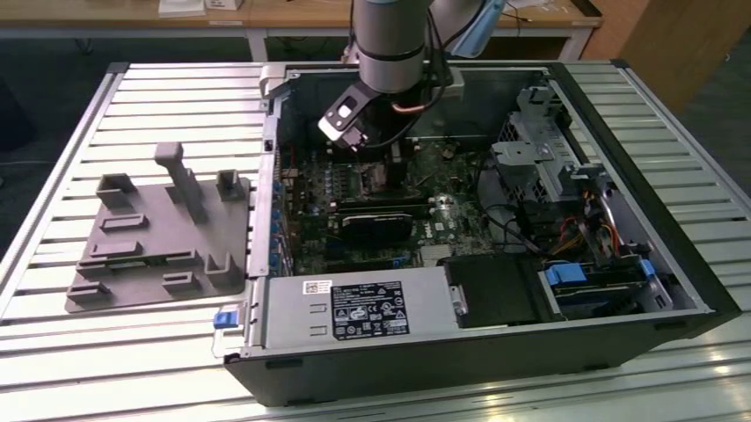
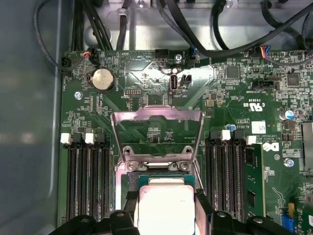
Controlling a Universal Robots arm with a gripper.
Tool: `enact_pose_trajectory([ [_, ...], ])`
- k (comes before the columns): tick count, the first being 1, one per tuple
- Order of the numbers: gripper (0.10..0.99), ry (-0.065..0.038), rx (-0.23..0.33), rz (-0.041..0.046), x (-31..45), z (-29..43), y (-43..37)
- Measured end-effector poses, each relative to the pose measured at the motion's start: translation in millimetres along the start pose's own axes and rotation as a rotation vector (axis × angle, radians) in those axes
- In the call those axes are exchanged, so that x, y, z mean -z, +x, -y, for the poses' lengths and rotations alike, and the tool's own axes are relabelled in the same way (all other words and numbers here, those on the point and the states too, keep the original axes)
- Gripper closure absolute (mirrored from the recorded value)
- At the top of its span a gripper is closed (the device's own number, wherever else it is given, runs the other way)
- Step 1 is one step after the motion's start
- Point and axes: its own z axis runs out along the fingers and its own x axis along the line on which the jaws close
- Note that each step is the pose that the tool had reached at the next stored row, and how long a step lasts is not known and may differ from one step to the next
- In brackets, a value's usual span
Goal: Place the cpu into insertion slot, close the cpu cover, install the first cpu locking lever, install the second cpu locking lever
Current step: 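Place the cpu into insertion slot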
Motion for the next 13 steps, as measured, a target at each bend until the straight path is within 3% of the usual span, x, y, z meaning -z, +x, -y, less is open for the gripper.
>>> enact_pose_trajectory([
  [13, 0.549, 0.000, 0.000, -0.0001, -9.0, 3.6, 3.1],
])
